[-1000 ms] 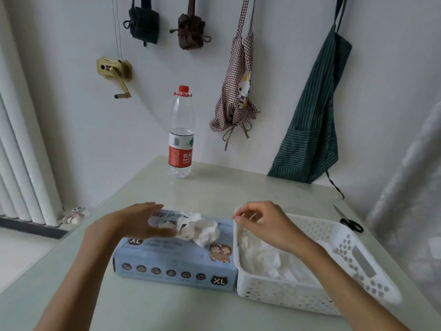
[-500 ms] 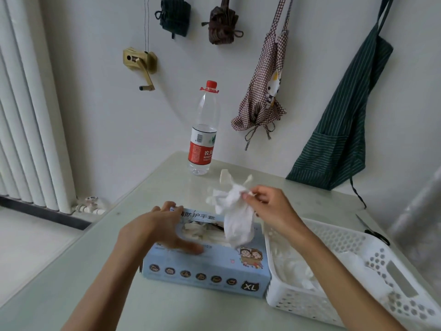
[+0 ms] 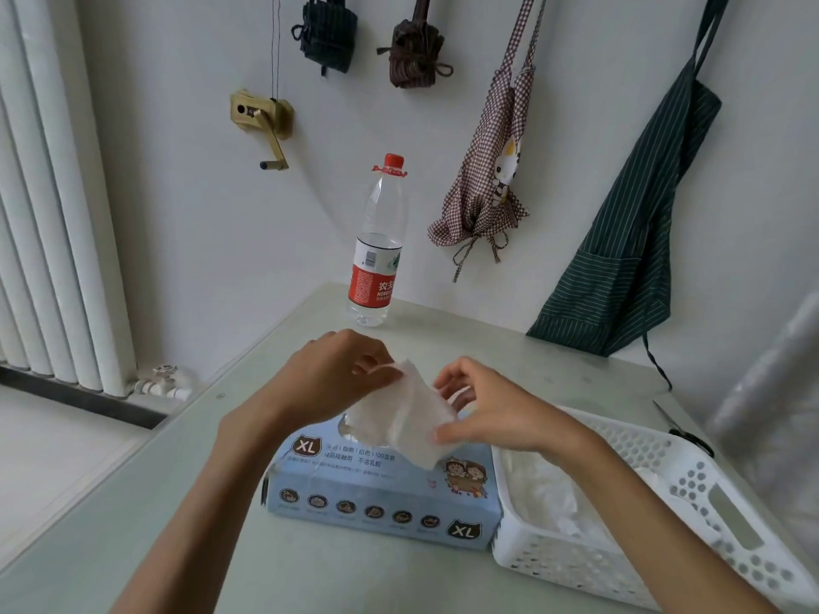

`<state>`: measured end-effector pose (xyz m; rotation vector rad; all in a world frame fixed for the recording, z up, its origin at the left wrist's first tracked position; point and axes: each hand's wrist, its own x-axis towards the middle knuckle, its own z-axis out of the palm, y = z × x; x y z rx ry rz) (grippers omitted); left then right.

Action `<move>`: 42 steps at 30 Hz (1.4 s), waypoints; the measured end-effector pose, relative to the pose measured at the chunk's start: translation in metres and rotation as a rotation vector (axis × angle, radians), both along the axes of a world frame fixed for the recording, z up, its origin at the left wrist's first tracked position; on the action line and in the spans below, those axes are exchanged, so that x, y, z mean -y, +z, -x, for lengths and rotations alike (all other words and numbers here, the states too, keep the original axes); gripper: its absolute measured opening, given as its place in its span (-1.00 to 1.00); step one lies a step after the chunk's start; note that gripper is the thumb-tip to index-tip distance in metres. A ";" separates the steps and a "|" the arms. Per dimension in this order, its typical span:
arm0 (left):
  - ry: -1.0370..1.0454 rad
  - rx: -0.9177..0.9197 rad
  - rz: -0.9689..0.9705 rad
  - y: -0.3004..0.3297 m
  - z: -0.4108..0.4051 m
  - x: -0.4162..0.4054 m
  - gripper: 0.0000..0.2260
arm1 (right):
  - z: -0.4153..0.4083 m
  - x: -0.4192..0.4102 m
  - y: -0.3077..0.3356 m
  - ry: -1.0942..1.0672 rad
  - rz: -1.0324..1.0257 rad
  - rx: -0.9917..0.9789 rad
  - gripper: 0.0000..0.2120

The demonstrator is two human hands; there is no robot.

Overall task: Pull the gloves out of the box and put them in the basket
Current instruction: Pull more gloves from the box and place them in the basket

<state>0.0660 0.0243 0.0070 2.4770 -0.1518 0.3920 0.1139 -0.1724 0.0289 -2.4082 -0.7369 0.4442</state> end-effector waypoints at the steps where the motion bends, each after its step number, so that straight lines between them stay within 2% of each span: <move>1: 0.023 0.022 0.046 0.002 0.000 -0.001 -0.78 | 0.001 0.002 -0.006 0.020 0.067 0.013 -0.42; 3: 0.056 0.040 0.116 0.003 0.002 -0.005 -0.75 | 0.003 0.004 -0.019 0.022 0.062 0.055 -0.45; 5: 0.090 -0.003 0.107 0.001 0.002 -0.012 -0.69 | 0.003 0.007 -0.024 -0.039 -0.125 0.044 -0.67; 6: 0.117 -0.036 0.082 0.000 0.003 -0.017 -0.68 | 0.002 0.010 -0.022 -0.082 -0.243 -0.008 -0.76; 8: 0.163 -0.103 0.000 -0.002 0.005 -0.024 -0.78 | -0.001 0.017 -0.017 -0.151 -0.440 -0.183 -0.83; 10: 0.155 -0.143 -0.063 -0.002 0.006 -0.027 -0.86 | -0.003 0.022 -0.014 -0.157 -0.518 -0.329 -0.84; 13: -0.036 -0.121 -0.029 0.001 0.009 -0.020 -0.47 | -0.006 0.022 -0.014 -0.148 -0.465 -0.392 -0.81; 15: -0.177 -0.116 0.057 0.005 0.011 -0.004 -0.40 | -0.007 0.017 -0.013 -0.166 -0.457 -0.400 -0.79; 18: -0.179 -0.054 0.104 0.003 0.008 0.019 -0.52 | -0.008 0.008 -0.012 -0.191 -0.452 -0.397 -0.76; 22: -0.131 0.077 0.024 -0.003 -0.002 0.022 -0.87 | -0.006 0.004 -0.008 -0.164 -0.382 -0.445 -0.59; 26: -0.107 0.140 0.144 -0.002 -0.004 0.010 -0.92 | -0.005 0.009 -0.004 -0.188 -0.301 -0.342 -0.53; 31: -0.059 0.109 0.176 -0.001 -0.004 0.008 -0.93 | -0.003 0.021 0.005 -0.181 -0.281 0.104 -0.84; 33: -0.053 0.097 0.185 -0.001 -0.005 0.007 -0.91 | -0.004 0.027 0.009 -0.152 -0.315 0.216 -0.93; 35: -0.055 0.100 0.211 -0.002 -0.005 0.006 -0.85 | -0.003 0.032 0.012 -0.162 -0.371 0.217 -0.91; 38: -0.083 0.071 0.245 -0.006 -0.007 0.004 -0.77 | -0.002 0.035 0.021 -0.220 -0.565 0.116 -0.90; 42: -0.138 0.062 0.301 -0.007 -0.007 0.003 -0.80 | -0.004 0.040 0.026 -0.268 -0.777 -0.069 -0.95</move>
